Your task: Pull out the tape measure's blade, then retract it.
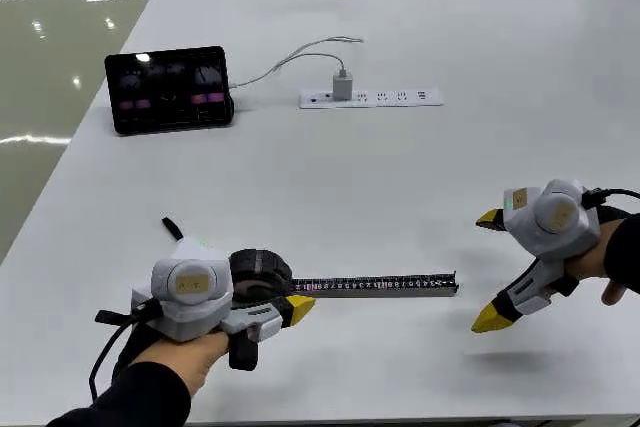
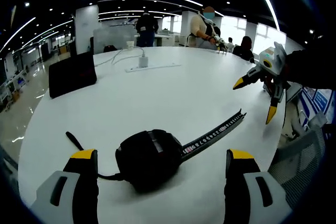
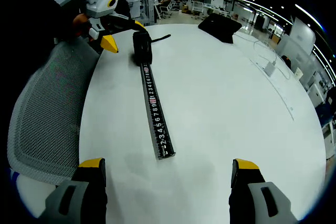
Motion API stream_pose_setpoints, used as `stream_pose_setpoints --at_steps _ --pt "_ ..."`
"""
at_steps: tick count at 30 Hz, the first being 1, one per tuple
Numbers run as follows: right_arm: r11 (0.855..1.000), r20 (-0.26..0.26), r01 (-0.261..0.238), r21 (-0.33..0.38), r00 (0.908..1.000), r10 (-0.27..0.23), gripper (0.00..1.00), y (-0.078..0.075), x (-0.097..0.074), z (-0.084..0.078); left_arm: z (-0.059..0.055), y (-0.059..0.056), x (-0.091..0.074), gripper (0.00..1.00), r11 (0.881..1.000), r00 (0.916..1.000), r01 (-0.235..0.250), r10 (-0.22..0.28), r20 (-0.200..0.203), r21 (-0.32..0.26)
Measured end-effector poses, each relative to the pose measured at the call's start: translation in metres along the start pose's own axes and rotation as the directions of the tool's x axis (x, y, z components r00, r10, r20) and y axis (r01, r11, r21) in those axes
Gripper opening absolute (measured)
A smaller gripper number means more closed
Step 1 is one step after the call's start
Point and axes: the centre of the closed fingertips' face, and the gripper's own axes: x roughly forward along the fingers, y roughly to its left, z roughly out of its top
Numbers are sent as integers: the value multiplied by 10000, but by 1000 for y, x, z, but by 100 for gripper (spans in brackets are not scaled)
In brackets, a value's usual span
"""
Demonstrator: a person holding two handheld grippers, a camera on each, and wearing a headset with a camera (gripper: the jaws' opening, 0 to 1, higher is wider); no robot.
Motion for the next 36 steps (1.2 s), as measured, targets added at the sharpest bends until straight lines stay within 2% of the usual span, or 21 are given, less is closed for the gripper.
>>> stream_pose_setpoints --at_steps 2,8,12,16,17,20,22,26,29,33,36 --pt "9997 -103 -217 -118 9997 215 99 2 3 1 1 0 1 99 9999 9998 -117 116 134 87" --pt "9984 -271 -468 -302 9986 460 99 -3 12 2 11 1 5 99 9986 9962 -460 479 727 -277" --pt "9977 -319 -568 -359 9979 557 94 -8 18 3 7 0 11 99 9961 9936 -839 857 740 -267" --pt "9969 -463 -691 -383 9967 673 92 -8 24 0 12 6 10 99 9865 9774 -1559 1615 1363 -512" --pt "9963 -480 -743 -433 9962 722 91 -7 25 1 15 6 8 99 9855 9739 -1627 1681 1525 -476" --pt "9954 -501 -820 -495 9956 795 89 -6 28 3 20 7 9 99 9865 9707 -1569 1630 1768 -477" --pt "9946 -575 -848 -605 9950 813 86 -6 30 2 22 12 10 99 9833 9661 -1772 1819 1832 -418" --pt "9931 -628 -941 -703 9940 898 80 -4 31 2 22 14 14 99 9819 9685 -1781 1864 1650 -638" --pt "9913 -573 -965 -889 9941 917 74 -4 31 3 22 14 14 99 9825 9684 -1748 1835 1691 -649" --pt "9914 -607 -930 -926 9943 876 65 -5 31 1 12 16 17 99 9784 9685 -1893 2000 1485 -828" --pt "9893 -686 -989 -1069 9934 919 55 -4 32 -1 2 9 19 99 9787 9713 -1871 1972 1327 -849"
